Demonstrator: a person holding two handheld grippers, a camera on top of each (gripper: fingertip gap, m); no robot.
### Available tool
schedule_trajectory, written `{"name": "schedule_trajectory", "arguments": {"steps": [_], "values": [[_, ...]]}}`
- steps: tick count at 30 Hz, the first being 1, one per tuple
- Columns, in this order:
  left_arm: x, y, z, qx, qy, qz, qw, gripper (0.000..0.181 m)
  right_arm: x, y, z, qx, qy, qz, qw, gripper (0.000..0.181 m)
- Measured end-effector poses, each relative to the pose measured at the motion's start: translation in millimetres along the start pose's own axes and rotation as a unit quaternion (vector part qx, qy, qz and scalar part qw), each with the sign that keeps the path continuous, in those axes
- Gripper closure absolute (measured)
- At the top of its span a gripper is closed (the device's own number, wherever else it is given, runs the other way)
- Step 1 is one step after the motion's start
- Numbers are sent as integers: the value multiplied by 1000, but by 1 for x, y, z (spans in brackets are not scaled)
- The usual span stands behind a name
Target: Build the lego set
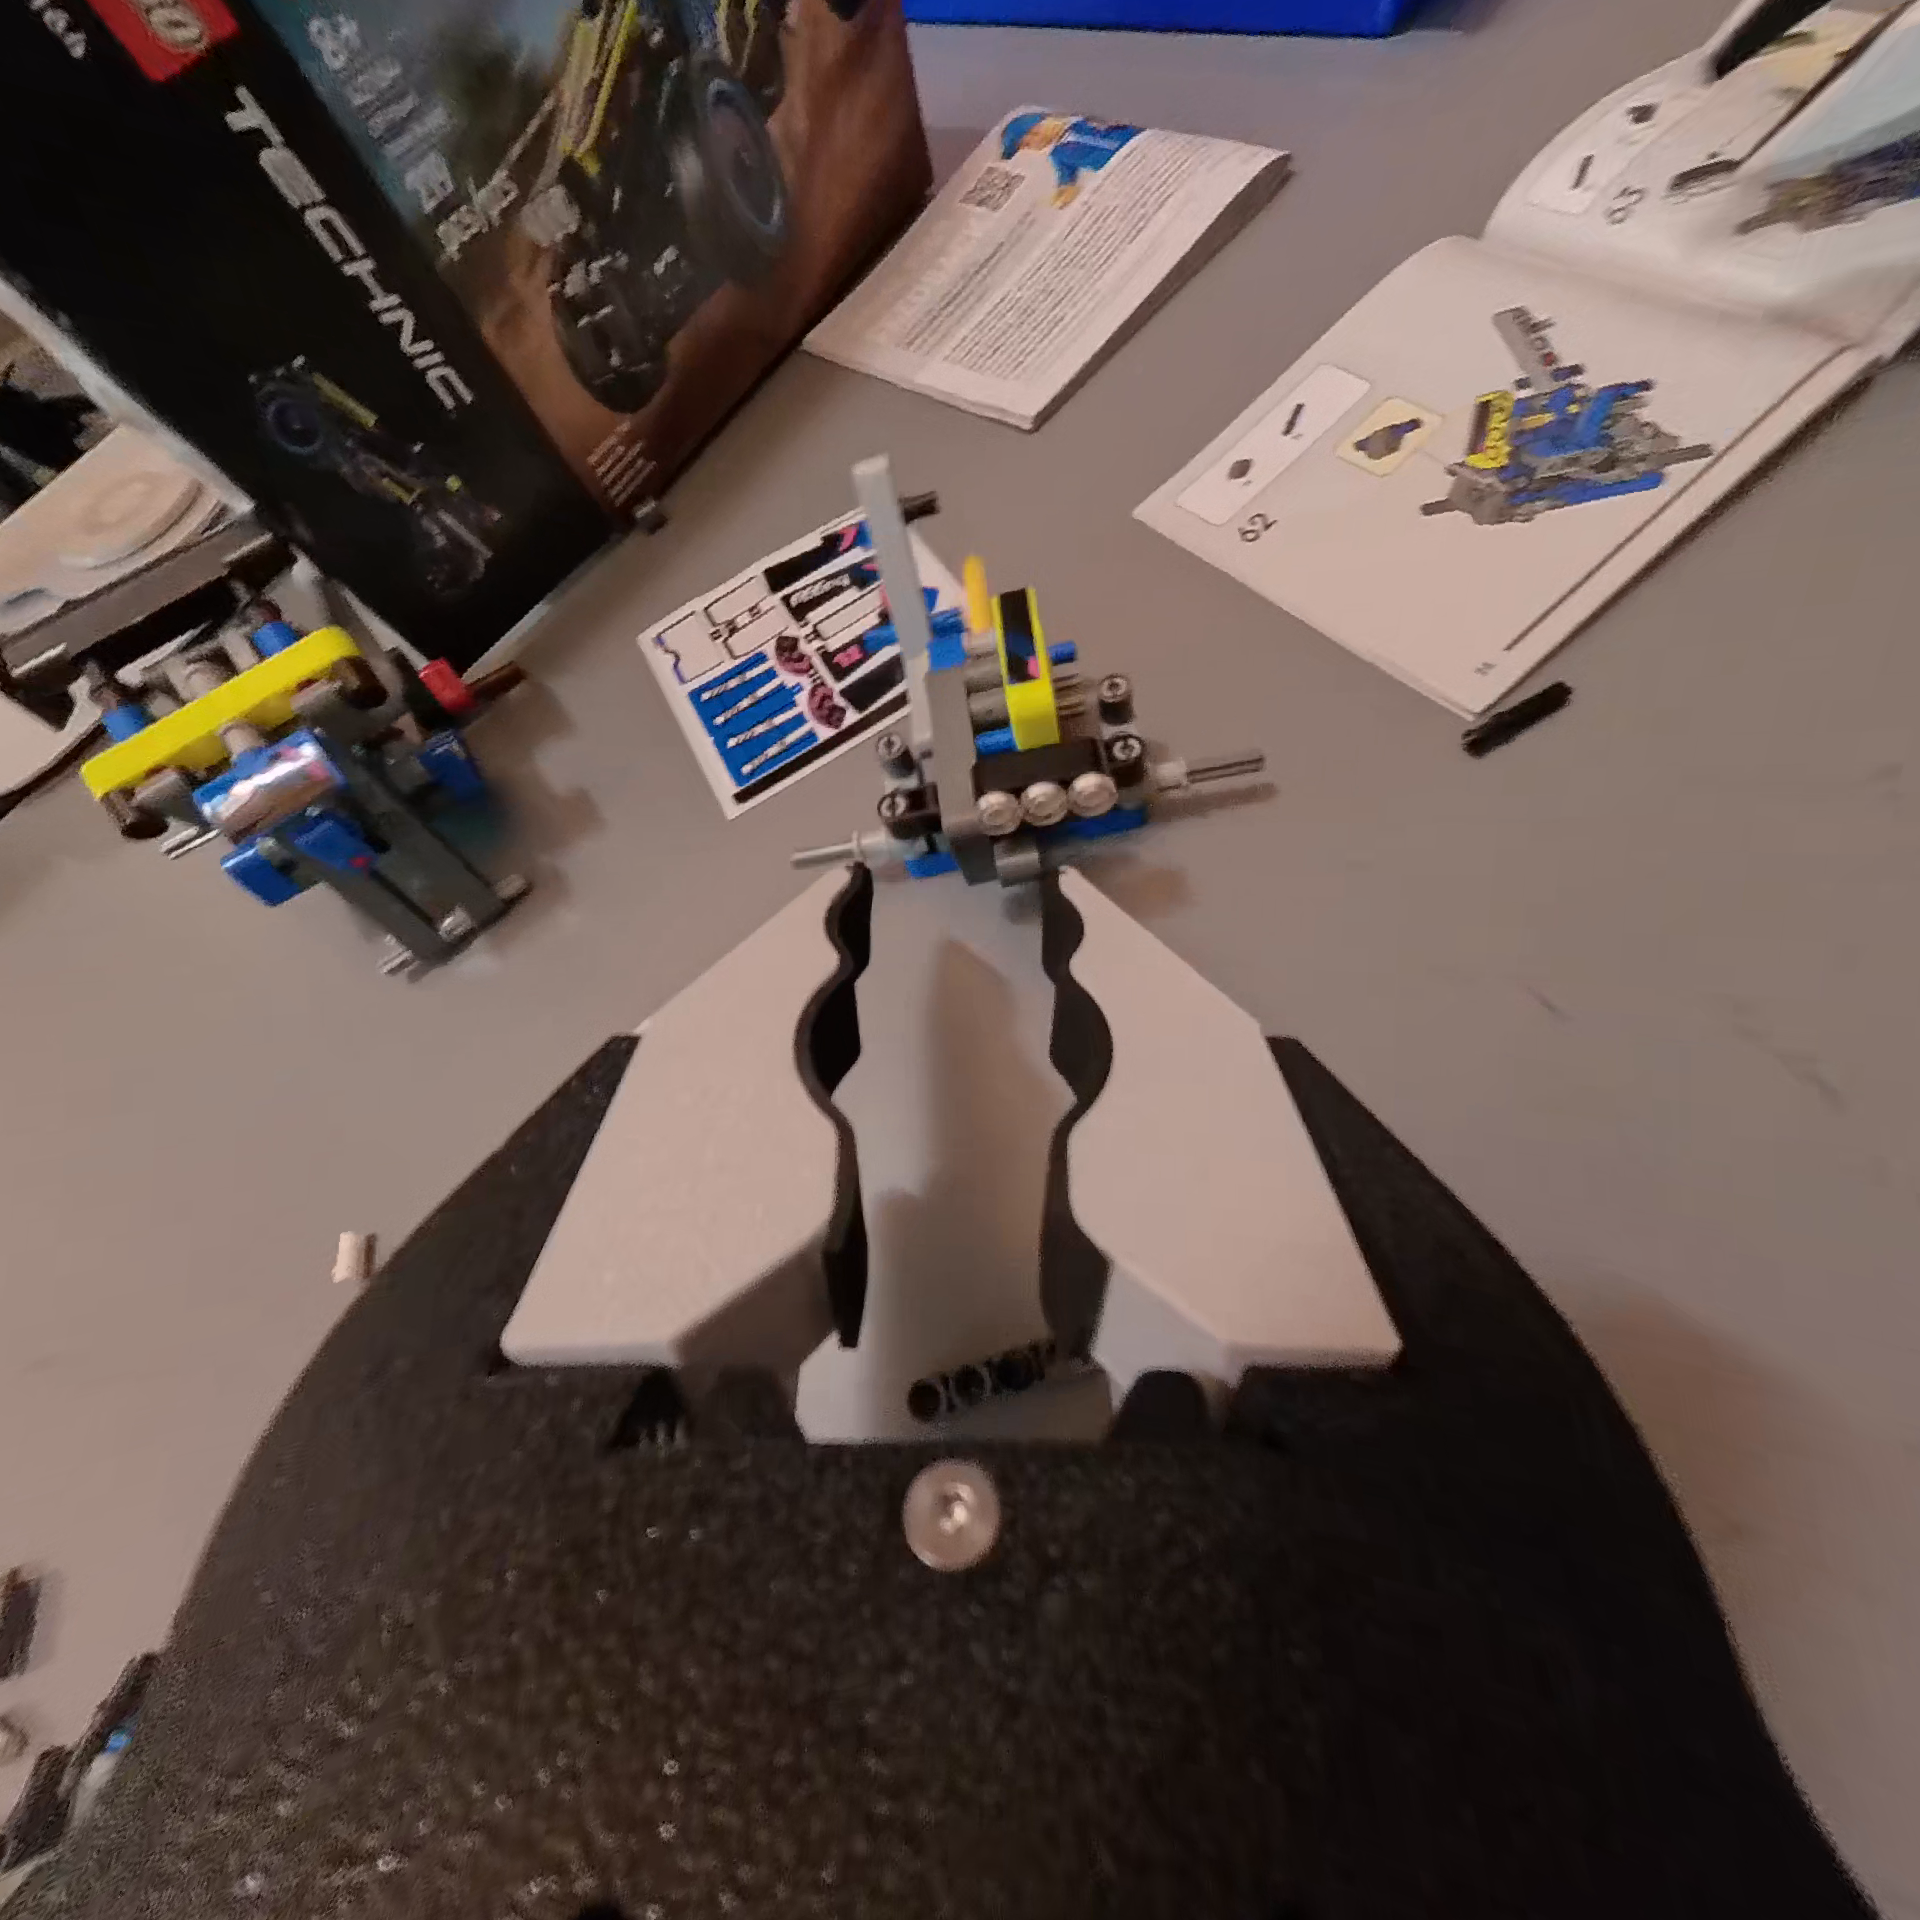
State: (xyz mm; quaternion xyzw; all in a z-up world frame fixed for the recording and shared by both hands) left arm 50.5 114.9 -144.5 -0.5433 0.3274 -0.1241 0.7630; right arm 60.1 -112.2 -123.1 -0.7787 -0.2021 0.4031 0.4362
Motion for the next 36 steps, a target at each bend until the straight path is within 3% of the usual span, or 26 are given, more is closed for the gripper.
{"name": "schedule_trajectory", "arguments": {"steps": [5, 10, 12, 14, 18, 23, 27, 32, 36], "values": [[-5, 6, 19, -24, -49, 11, 998, 150, -44, 52, -41, 5, 47, 45, 998, 162], [-21, 3, 21, -29, -57, 8, 998, 149, -69, 68, -52, 0, 72, 33, 997, 168], [-30, -8, 22, -9, -80, -1, 997, 151, -77, 76, -57, -39, 93, 52, 994, 170], [-32, -30, 5, 8, -60, -28, 998, 155, -81, 80, -59, -78, 107, 61, 989, 175], [-3, -64, -79, 39, 109, -20, 993, 154, -75, 93, -52, -97, 86, 75, 989, 179], [60, -82, -159, 169, 209, 4, 963, 155, -67, 95, -38, -120, 42, 69, 990, 181], [100, -88, -186, 185, 240, 1, 953, 151, -69, 95, -36, -128, 34, 71, 989, 181], [121, -97, -205, 258, 254, -8, 932, 150, -74, 94, -26, -95, -10, 48, 994, 181], [126, -98, -213, 268, 274, 5, 924, 149, -72, 88, -11, -44, -63, 13, 997, 181]]}}
Point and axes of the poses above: each gripper's, where its closed fingertips meet, x out along the fingers, y out of its underside, z = x × y across the jaws, the point moved 3 cm from there along -x, back along the fingers, and after that the axes turned 11 degrees about -z, right-handed, at the moved point
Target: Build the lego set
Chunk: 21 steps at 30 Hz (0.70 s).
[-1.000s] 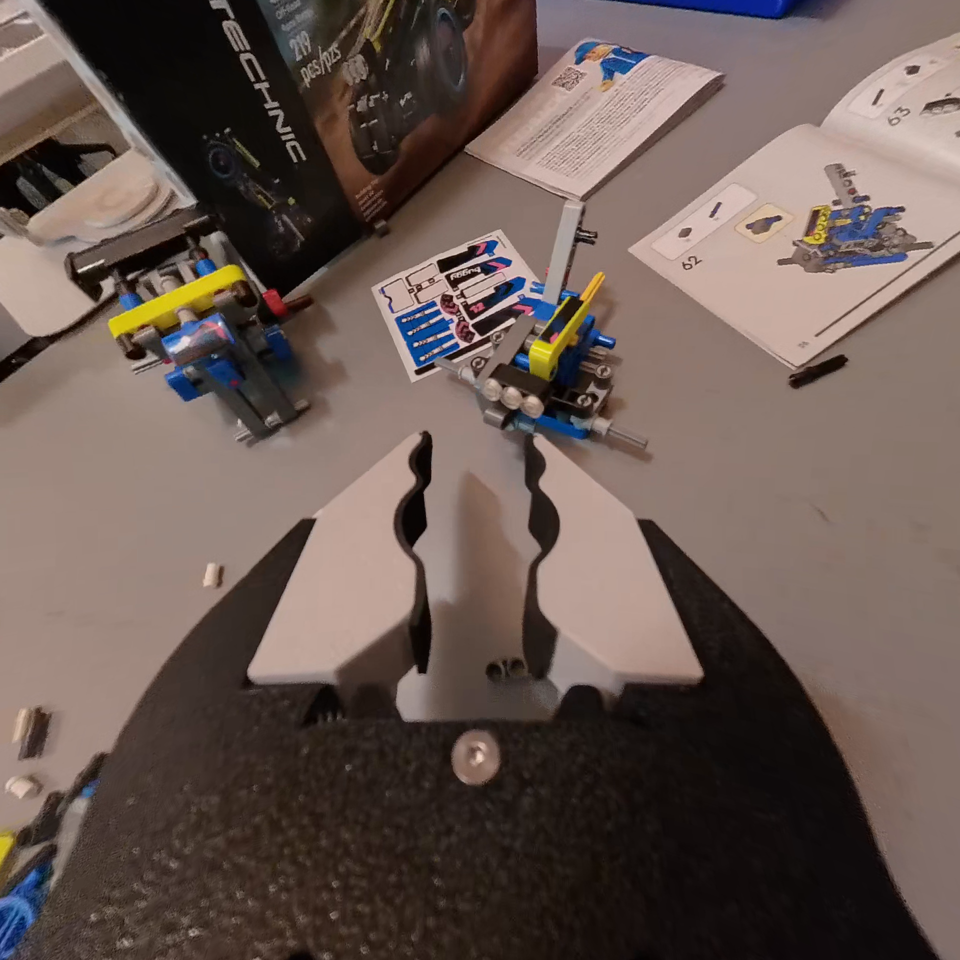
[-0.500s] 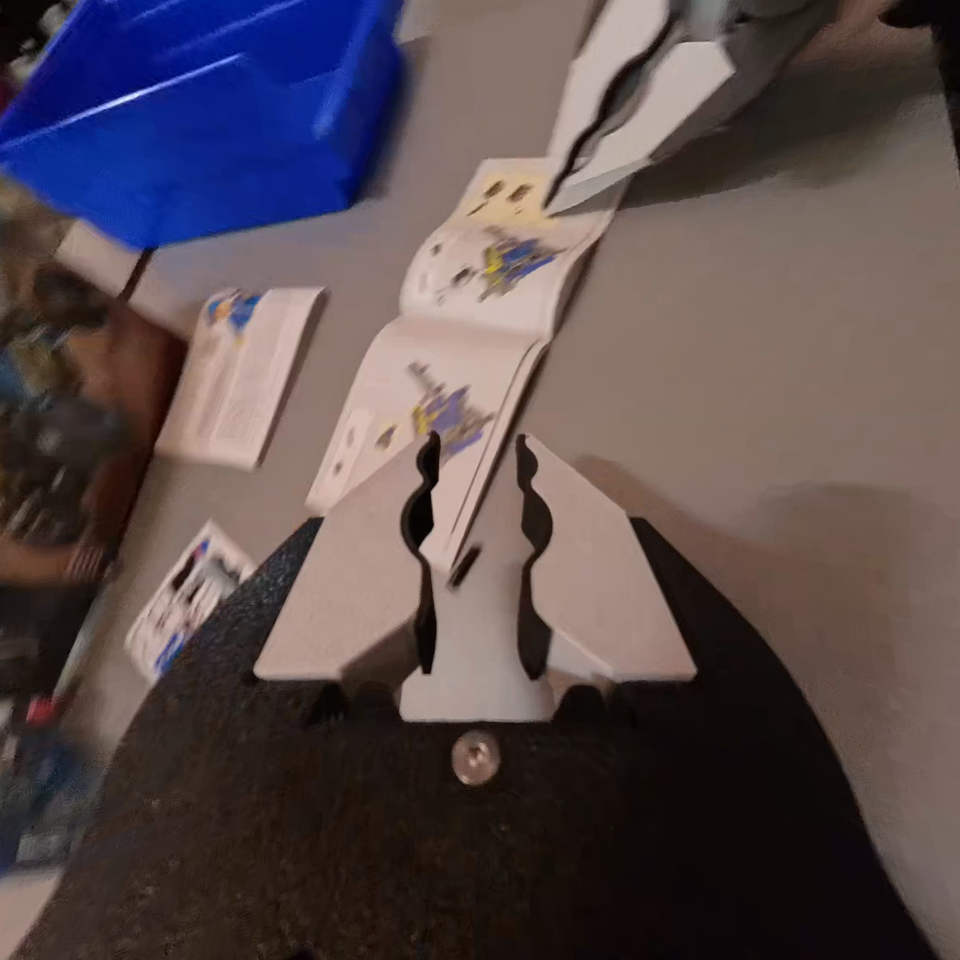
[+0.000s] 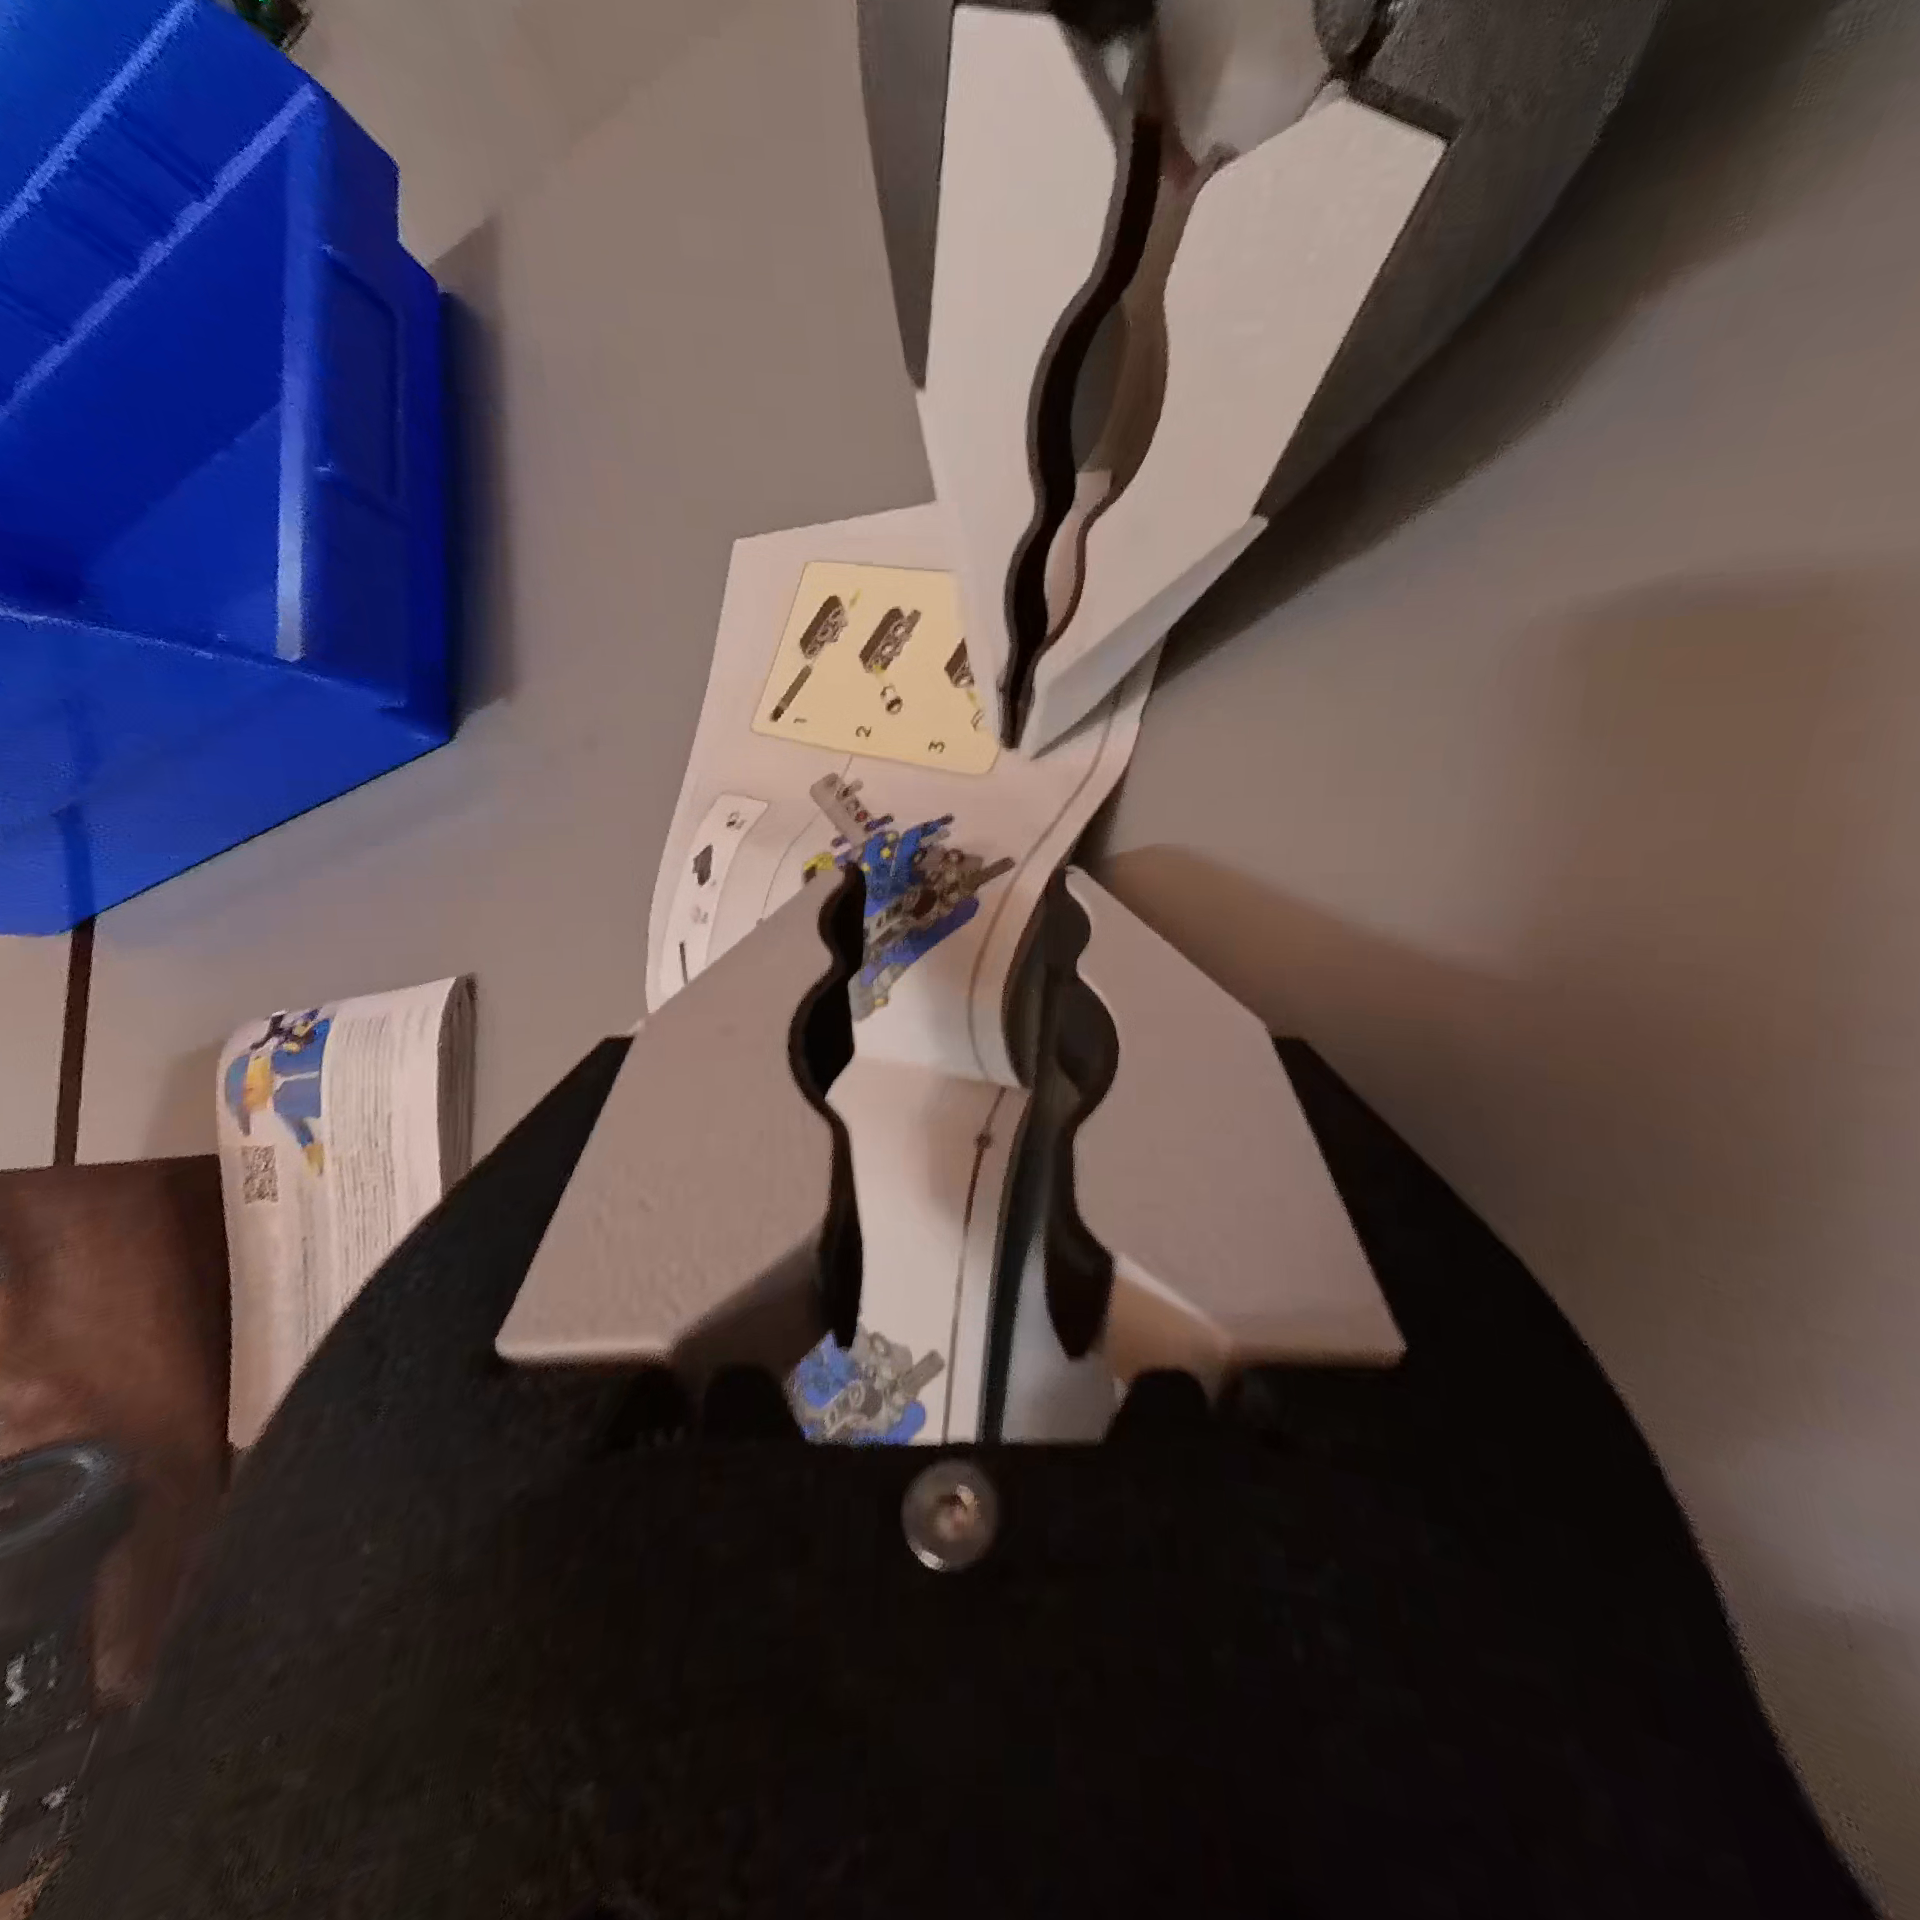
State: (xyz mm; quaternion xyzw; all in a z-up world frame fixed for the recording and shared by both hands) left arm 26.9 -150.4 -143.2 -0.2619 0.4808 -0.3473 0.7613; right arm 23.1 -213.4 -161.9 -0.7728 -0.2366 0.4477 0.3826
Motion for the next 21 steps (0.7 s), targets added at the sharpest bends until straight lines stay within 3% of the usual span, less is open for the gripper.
{"name": "schedule_trajectory", "arguments": {"steps": [3, 4, 5, 6, 15, 17, 21], "values": [[4, -3, -6, 14, 32, 11, 999, 154, 4, -4, 6, 29, -20, -16, 999, 181], [5, -3, -7, 23, 36, 18, 999, 159, 5, -6, 9, 34, -32, -23, 999, 181], [6, -3, -9, 29, 46, 25, 998, 179, 7, -8, 10, 33, -34, -25, 999, 181], [6, -2, -10, 31, 49, 33, 998, 181, 6, -8, 9, 28, -33, -24, 999, 181], [-4, -4, 0, 10, 14, 18, 1000, 181, -46, 13, -13, 20, 4, -8, 1000, 168], [-6, -7, 2, -10, 9, 3, 1000, 181, -47, 11, -15, 10, 15, -22, 1000, 166], [-14, -9, 13, -58, -31, -20, 998, 181, -32, 8, -19, -9, 38, -20, 999, 181]]}}
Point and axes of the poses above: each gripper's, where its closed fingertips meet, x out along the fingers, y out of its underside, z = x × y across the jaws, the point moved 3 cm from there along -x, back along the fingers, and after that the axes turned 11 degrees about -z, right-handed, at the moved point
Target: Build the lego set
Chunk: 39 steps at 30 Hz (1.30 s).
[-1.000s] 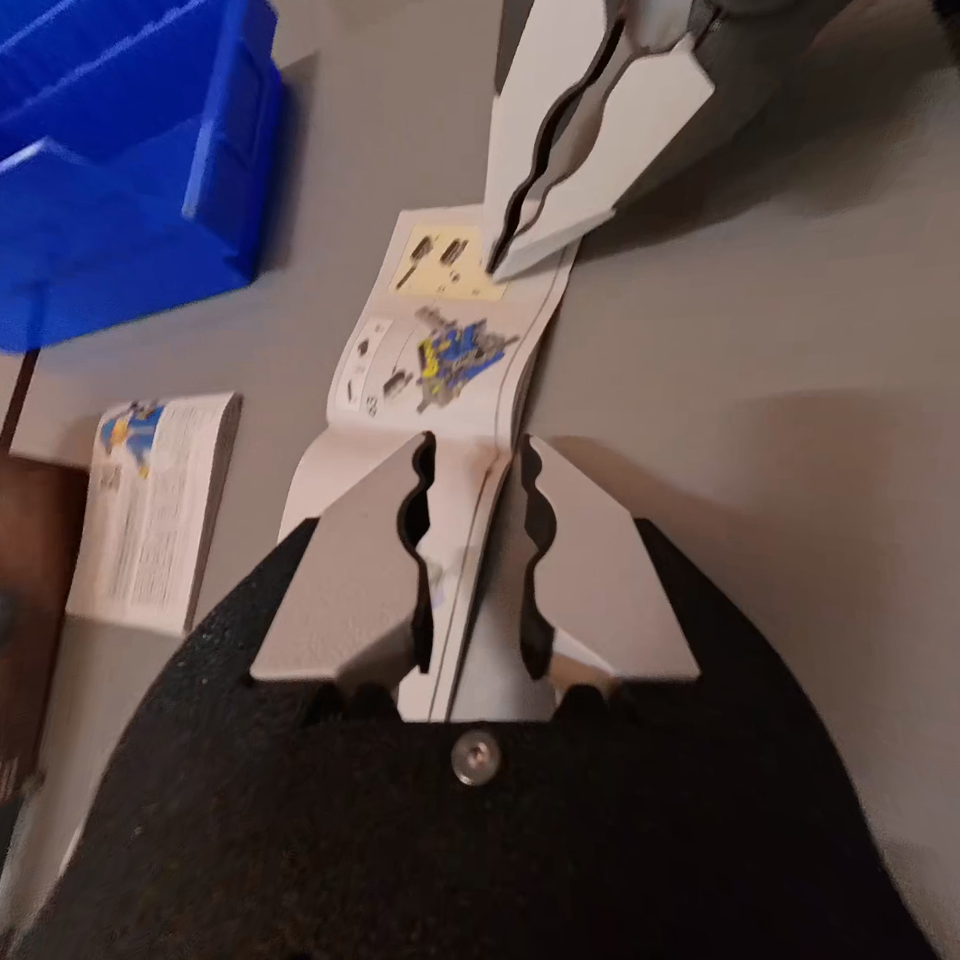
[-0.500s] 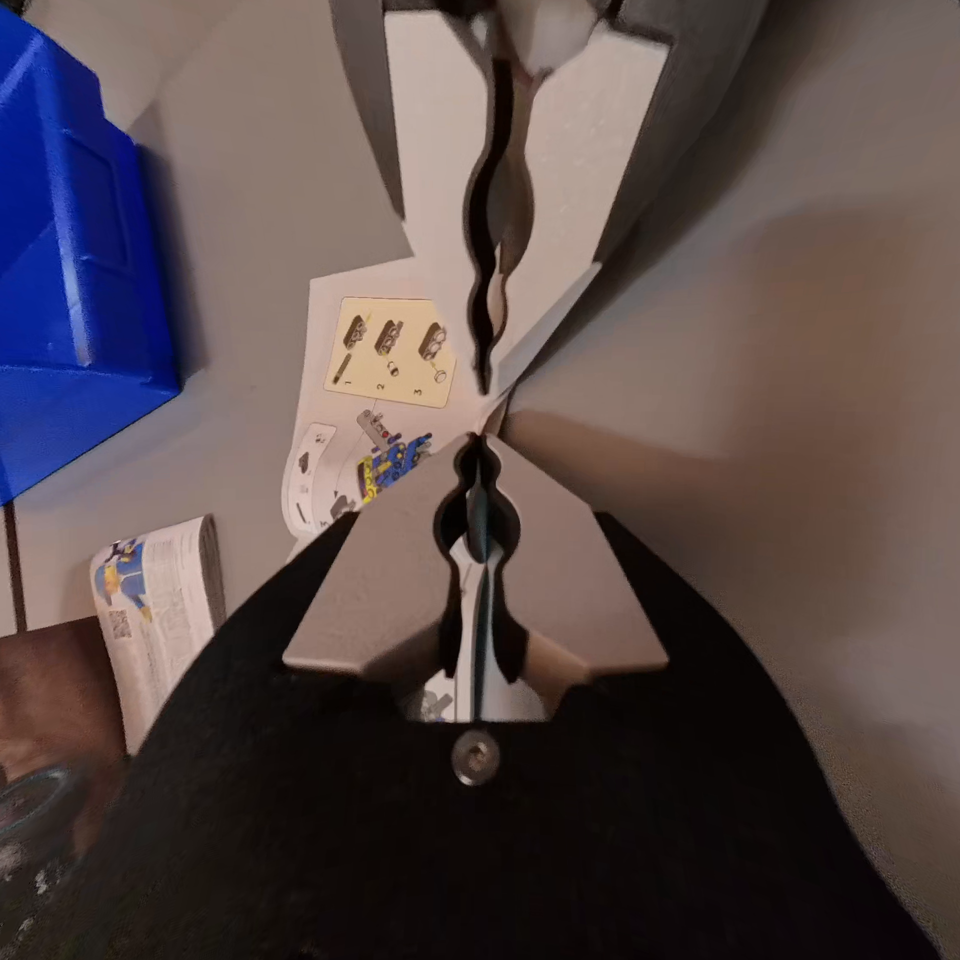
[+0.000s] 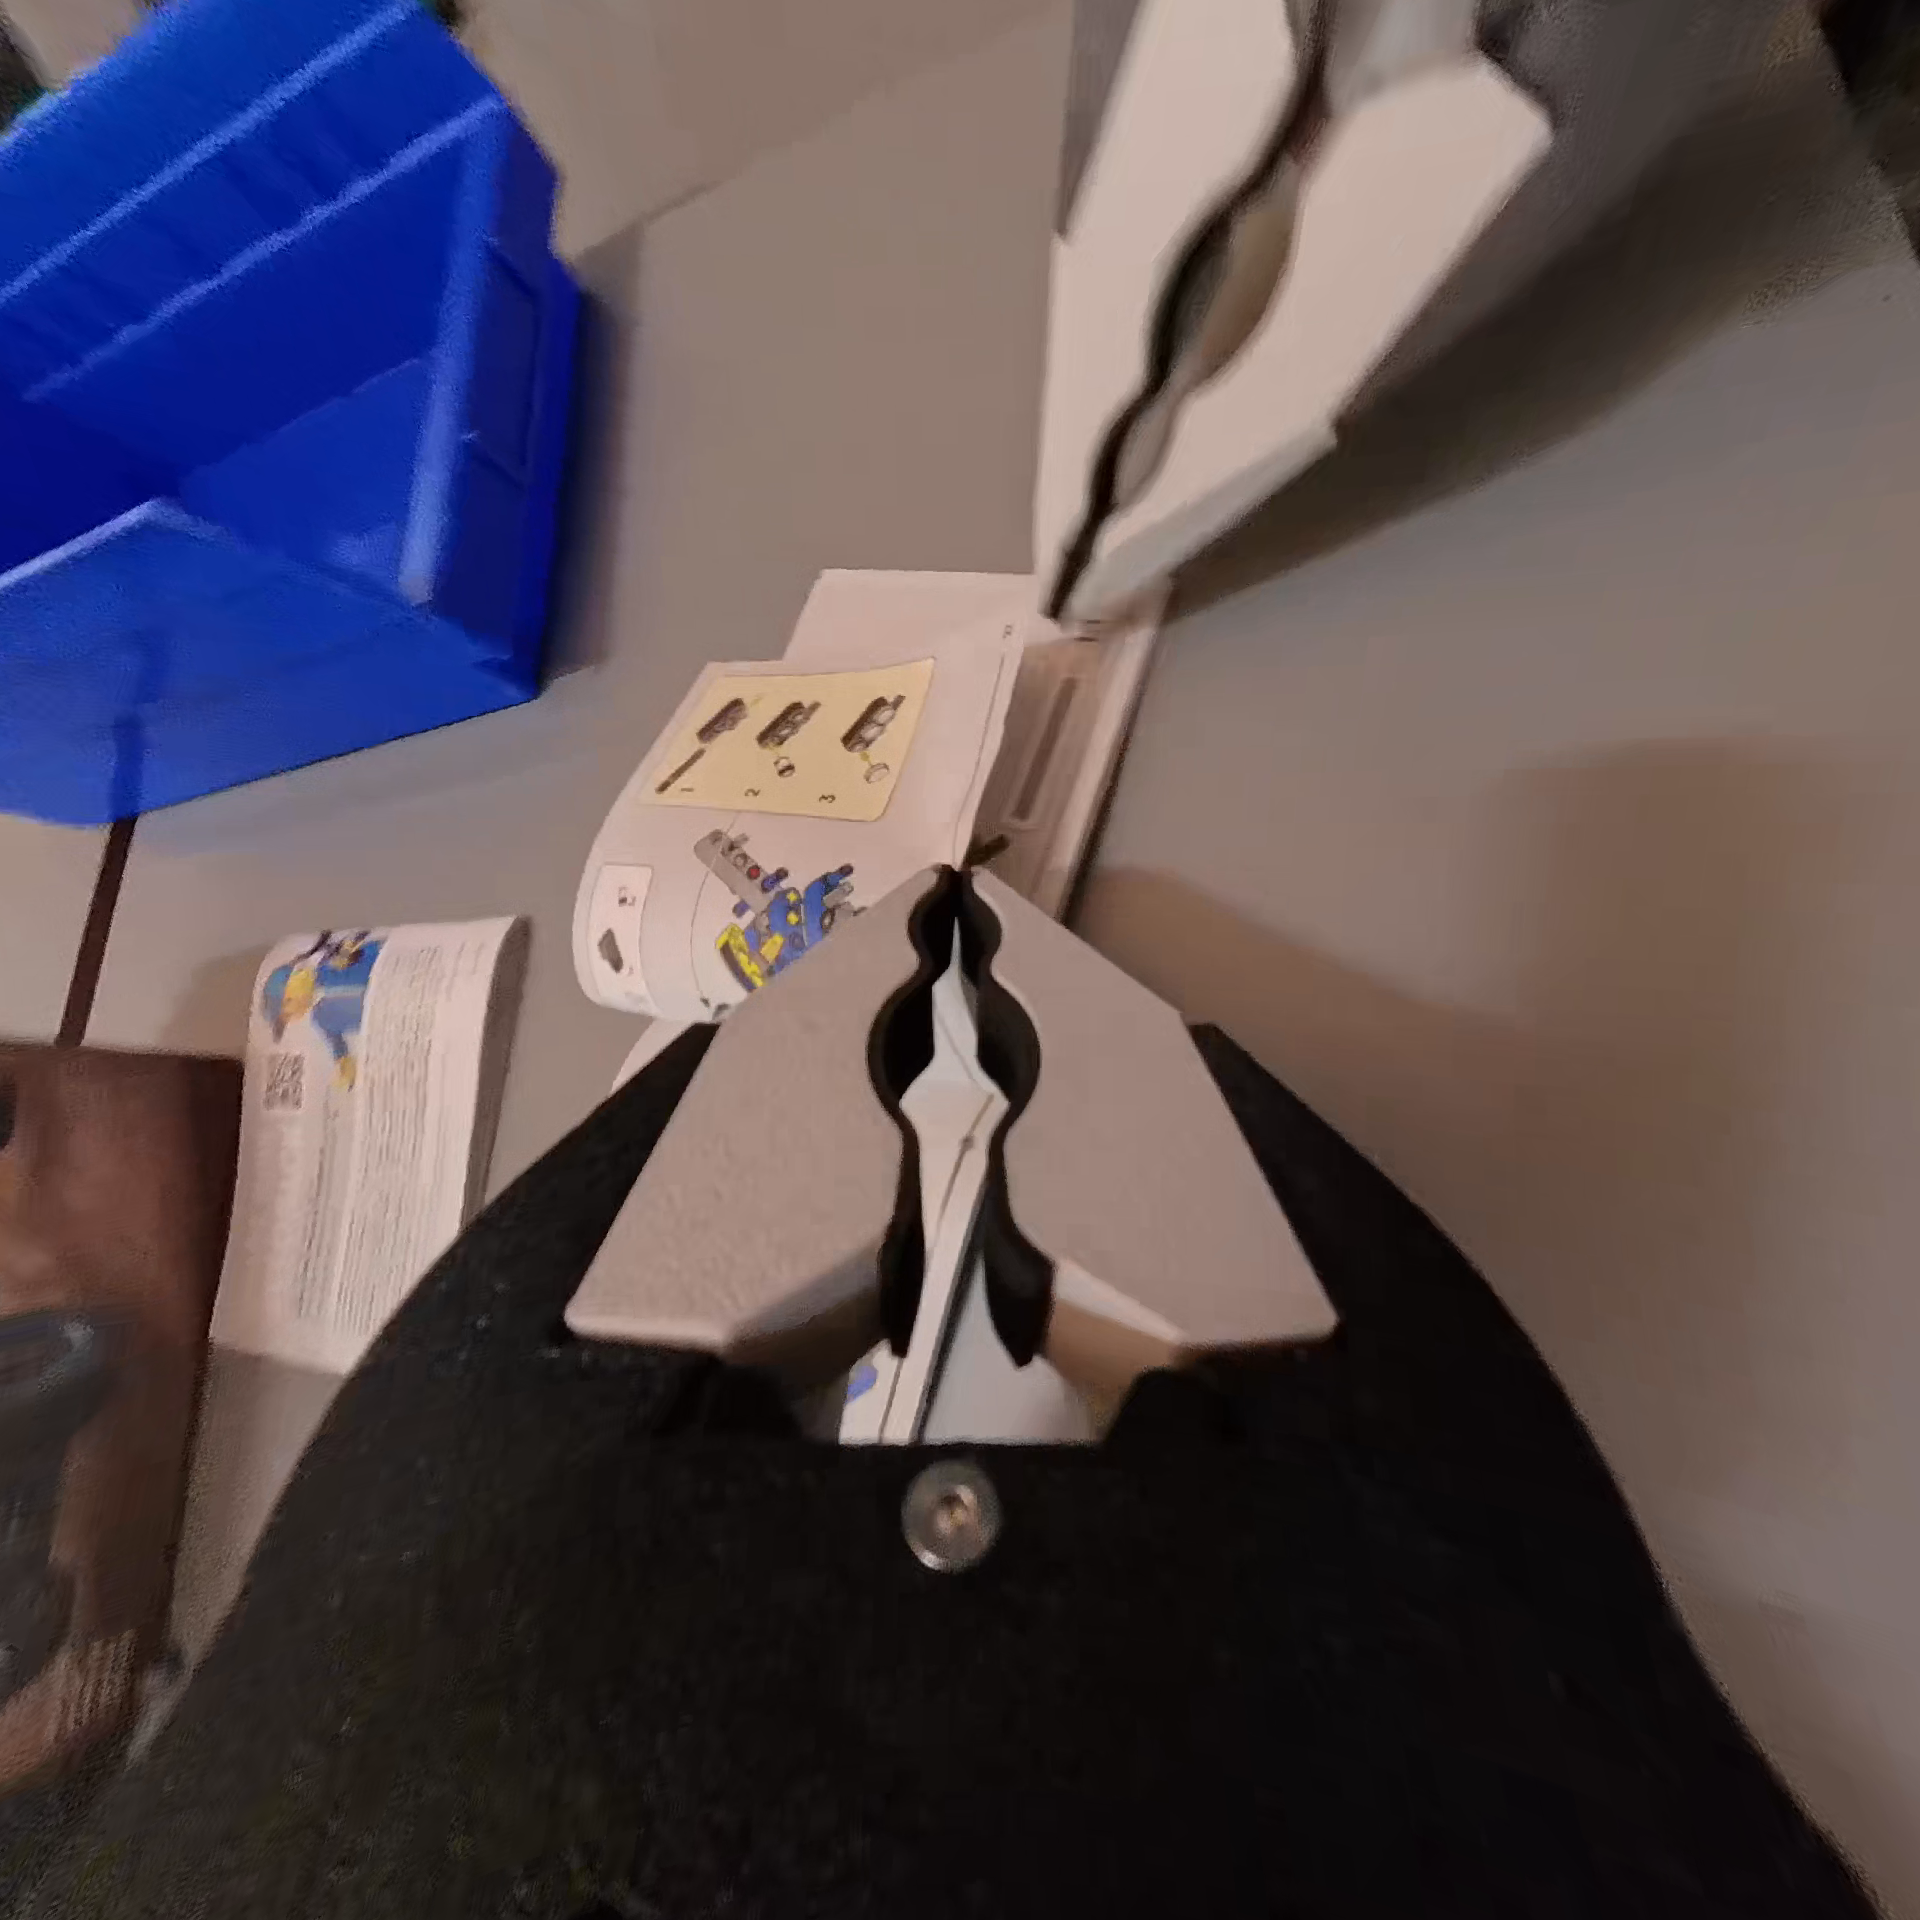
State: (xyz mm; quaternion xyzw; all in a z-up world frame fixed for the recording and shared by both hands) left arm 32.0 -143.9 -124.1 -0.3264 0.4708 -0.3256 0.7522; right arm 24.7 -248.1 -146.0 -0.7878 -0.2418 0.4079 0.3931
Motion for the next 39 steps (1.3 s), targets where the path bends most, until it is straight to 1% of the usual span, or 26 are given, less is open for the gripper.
{"name": "schedule_trajectory", "arguments": {"steps": [2, 3, 4, 6, 8, 9, 10, 13, 15, 16, 18, 19, 20, 23, 25, 27, 28, 29, 32, 35, 37, 39], "values": [[-10, 1, 12, -48, -58, -16, 997, 181, 13, 2, 1, -2, 9, 13, 1000, 181], [-19, 5, 20, -83, -94, -23, 992, 181, 19, 6, 3, -3, 8, 29, 1000, 181], [-28, 12, 25, -118, -126, -26, 985, 181, 22, 6, 3, -10, 14, 30, 999, 181], [-49, 33, 33, -174, -184, -18, 967, 171, 23, 5, 5, -17, 10, 34, 999, 181], [-69, 59, 33, -220, -213, 9, 952, 159, 23, 5, 5, -8, 9, 40, 999, 181], [-77, 71, 30, -243, -214, 29, 946, 152, 23, 5, 5, -10, 9, 41, 999, 181], [-84, 82, 25, -261, -212, 46, 941, 149, 23, 5, 5, -14, 9, 42, 999, 181], [-105, 99, 11, -286, -200, 68, 935, 150, 22, 4, 4, -23, 13, 56, 998, 181], [-116, 103, 3, -283, -198, 67, 936, 153, 22, -2, -10, -53, 66, 65, 994, 181], [-120, 104, -1, -279, -192, 65, 939, 155, 24, -12, -14, -65, 83, 46, 993, 181], [-125, 104, -8, -267, -180, 61, 945, 155, 39, -38, -10, -63, 83, -15, 994, 181], [-127, 104, -11, -258, -175, 61, 948, 156, 50, -47, -8, -59, 82, -30, 994, 181], [-131, 105, -12, -249, -175, 64, 950, 156, 62, -53, -6, -64, 82, -30, 994, 181], [-149, 111, -8, -233, -192, 74, 950, 156, 98, -62, -5, -127, 87, -1, 988, 181], [-167, 117, -4, -235, -205, 77, 947, 156, 118, -65, 1, -137, 60, 8, 989, 181], [-184, 124, -8, -240, -184, 79, 950, 157, 129, -62, 12, -152, 12, 29, 988, 181], [-192, 127, -12, -241, -170, 83, 952, 157, 131, -59, 17, -160, -2, 41, 986, 181], [-199, 131, -16, -239, -157, 87, 954, 157, 131, -59, 18, -168, -1, 38, 985, 181], [-225, 142, -25, -225, -141, 102, 959, 157, 124, -59, 25, -169, -25, 36, 985, 181], [-268, 159, -17, -219, -178, 119, 952, 158, 116, -58, 30, -162, -36, 46, 985, 181], [-295, 174, -10, -245, -205, 118, 940, 158, 113, -58, 35, -166, -39, 45, 984, 181], [-312, 187, -7, -252, -214, 115, 937, 158, 111, -62, 35, -166, -32, 31, 985, 181]]}}
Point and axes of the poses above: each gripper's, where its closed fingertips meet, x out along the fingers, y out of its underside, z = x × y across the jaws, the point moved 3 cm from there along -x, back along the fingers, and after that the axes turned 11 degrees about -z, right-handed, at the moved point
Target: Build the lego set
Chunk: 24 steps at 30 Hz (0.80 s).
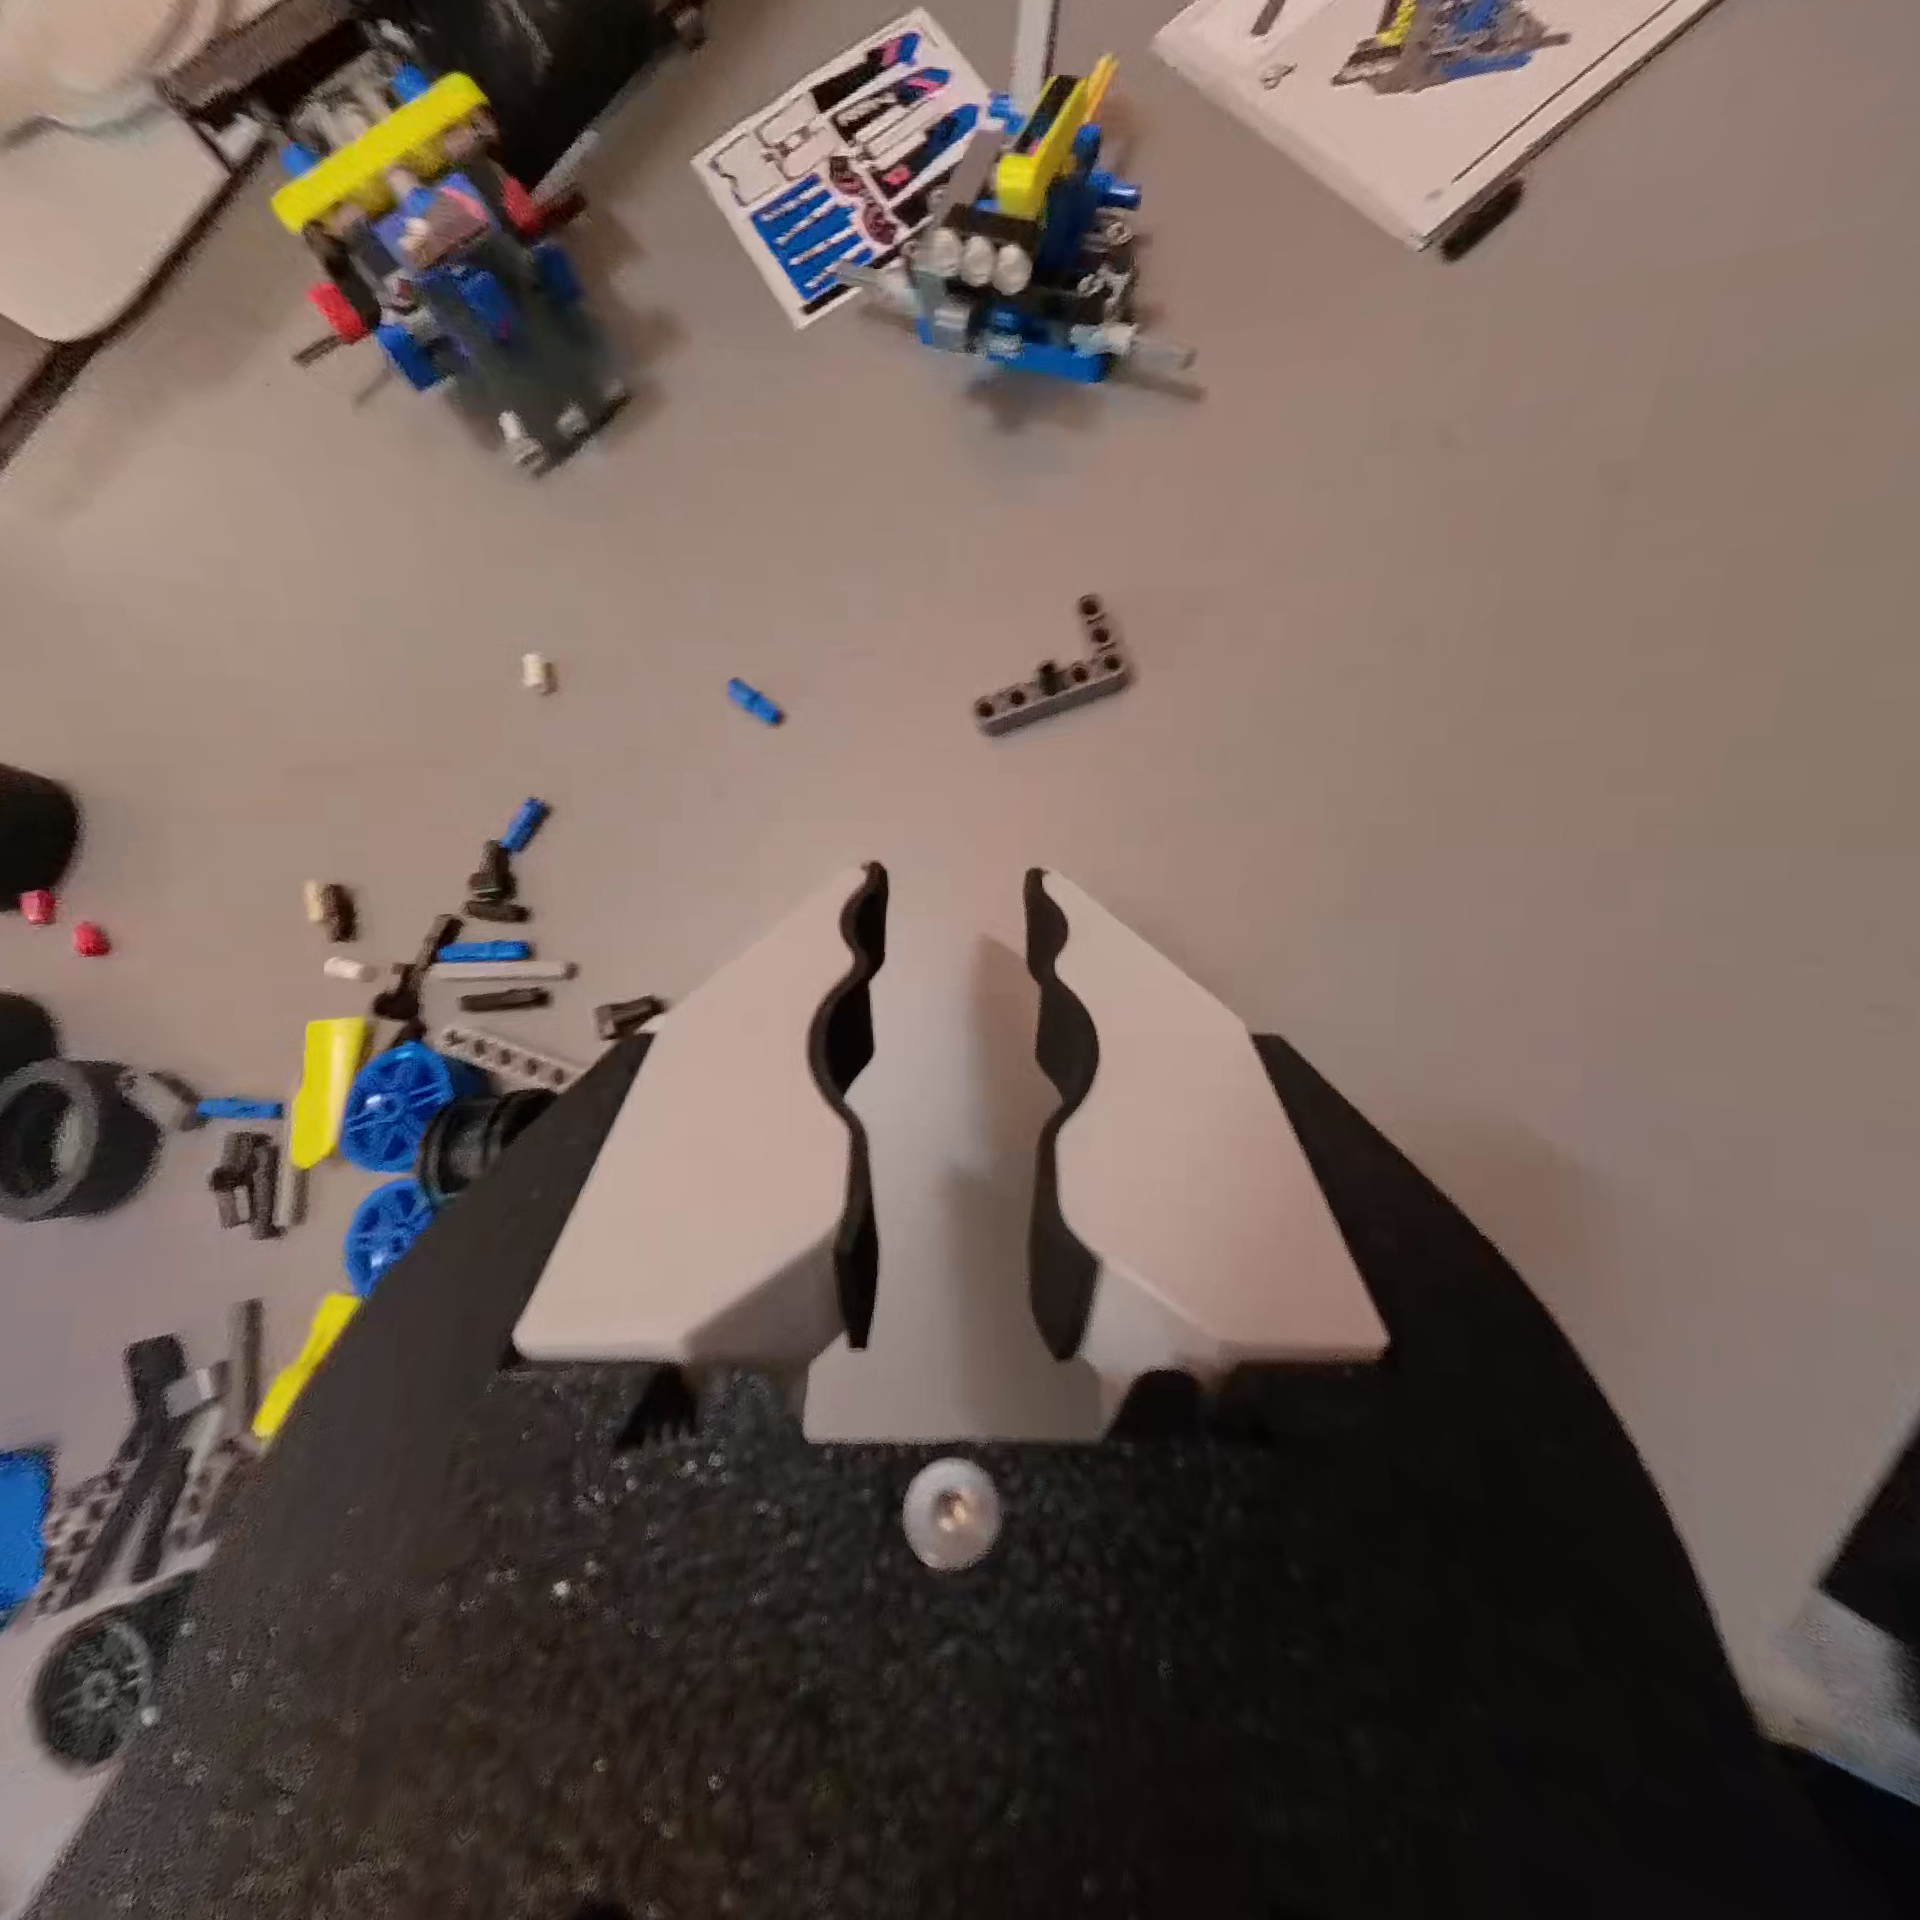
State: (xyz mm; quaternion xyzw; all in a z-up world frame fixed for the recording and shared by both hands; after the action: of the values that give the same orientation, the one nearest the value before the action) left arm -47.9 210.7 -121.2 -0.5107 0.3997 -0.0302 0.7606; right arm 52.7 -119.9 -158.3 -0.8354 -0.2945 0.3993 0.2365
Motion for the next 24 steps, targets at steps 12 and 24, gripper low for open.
{"name": "schedule_trajectory", "arguments": {"steps": [12, 24], "values": [[54, -5, -4, 106, 139, -33, 984, 150, -43, -7, -4, 86, 7, -83, 993, 181], [73, -4, -25, 104, 195, -9, 975, 181, -58, -6, 26, 152, -24, -108, 982, 181]]}}
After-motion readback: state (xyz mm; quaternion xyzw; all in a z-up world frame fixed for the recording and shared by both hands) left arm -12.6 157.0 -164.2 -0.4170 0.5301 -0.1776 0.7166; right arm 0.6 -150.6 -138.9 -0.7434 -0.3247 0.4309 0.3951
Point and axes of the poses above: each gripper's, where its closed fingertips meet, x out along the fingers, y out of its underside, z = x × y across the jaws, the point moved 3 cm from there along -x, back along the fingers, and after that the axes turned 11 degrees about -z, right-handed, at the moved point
